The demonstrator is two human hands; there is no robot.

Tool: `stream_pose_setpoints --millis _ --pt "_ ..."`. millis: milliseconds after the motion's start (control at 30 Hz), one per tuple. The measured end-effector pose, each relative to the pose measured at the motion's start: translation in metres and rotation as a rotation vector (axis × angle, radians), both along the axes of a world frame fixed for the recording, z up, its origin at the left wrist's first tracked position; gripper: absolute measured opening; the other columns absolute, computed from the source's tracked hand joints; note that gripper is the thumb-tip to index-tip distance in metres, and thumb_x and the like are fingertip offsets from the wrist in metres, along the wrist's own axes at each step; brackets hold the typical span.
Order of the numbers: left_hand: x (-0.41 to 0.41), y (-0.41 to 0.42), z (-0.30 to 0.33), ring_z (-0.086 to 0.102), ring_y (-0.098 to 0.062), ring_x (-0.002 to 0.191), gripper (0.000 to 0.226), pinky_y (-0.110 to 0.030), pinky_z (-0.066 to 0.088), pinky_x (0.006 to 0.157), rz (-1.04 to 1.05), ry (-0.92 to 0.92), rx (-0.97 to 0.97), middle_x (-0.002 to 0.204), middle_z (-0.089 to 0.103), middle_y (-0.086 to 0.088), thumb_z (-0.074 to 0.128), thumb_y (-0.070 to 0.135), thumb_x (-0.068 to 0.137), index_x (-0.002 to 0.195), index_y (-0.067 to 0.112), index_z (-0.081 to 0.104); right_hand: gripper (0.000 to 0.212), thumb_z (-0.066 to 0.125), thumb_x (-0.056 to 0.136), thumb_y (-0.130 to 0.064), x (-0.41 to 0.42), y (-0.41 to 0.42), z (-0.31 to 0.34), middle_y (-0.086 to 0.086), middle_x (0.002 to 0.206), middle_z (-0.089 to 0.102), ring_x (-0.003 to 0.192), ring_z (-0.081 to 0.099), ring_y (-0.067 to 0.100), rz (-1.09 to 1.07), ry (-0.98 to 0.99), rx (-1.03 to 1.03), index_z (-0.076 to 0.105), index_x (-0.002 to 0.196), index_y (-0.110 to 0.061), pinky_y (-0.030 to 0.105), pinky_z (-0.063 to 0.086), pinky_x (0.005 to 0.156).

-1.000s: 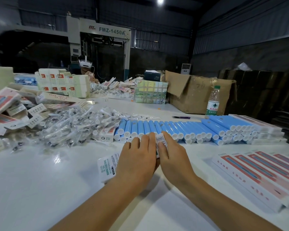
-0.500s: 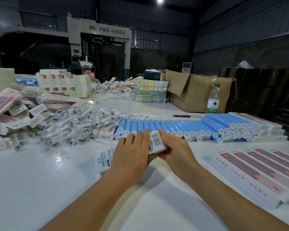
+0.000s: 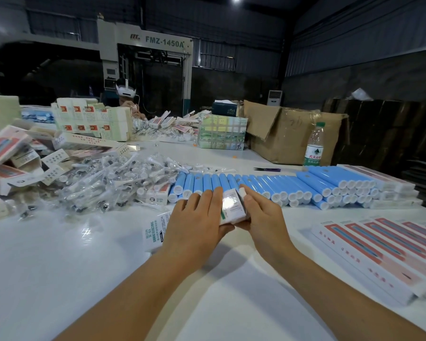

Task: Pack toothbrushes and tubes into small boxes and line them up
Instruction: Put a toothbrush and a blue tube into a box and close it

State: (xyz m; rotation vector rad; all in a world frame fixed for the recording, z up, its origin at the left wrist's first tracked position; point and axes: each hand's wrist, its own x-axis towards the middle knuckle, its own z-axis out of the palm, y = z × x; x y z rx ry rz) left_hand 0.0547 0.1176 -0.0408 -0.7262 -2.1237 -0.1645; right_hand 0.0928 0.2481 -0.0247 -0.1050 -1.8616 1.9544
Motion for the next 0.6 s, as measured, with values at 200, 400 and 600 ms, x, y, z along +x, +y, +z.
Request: stream_pose_setpoints --millis 200,400,600 --pt "0.0011 0.0000 0.0001 0.055 -0.024 0.106 0.078 -0.036 0.045 0.085 0.036 -0.116 -0.047 0.124 0.055 -0.007 0.053 0.059 0.085 0.140 0.006 0.040 0.030 0.044 0.100 -0.019 -0.0014 0.0007 -0.0002 -0.005 0.095 0.069 0.083 0.069 0.010 -0.010 0.002 -0.002 0.058 0.127 -0.022 0.020 0.053 0.057" --pt "0.0049 0.0011 -0.0027 0.061 -0.022 0.090 0.074 -0.033 0.049 0.073 0.104 -0.068 -0.161 0.112 0.063 -0.008 0.056 0.059 0.083 0.133 0.005 0.051 0.027 0.046 0.099 -0.013 -0.0034 0.0030 -0.0033 0.006 0.103 0.071 0.092 0.069 0.018 -0.005 -0.034 -0.004 0.067 0.116 -0.016 0.027 0.057 0.065" --pt "0.0067 0.0047 -0.0028 0.064 -0.022 0.074 0.072 -0.032 0.051 0.061 0.108 0.006 -0.156 0.095 0.068 -0.009 0.074 0.056 0.069 0.117 0.003 0.065 0.031 0.037 0.094 -0.004 -0.0057 0.0010 -0.0073 0.009 0.093 0.070 0.095 0.065 0.024 0.033 -0.063 -0.030 0.067 0.099 -0.010 0.034 0.056 0.077"
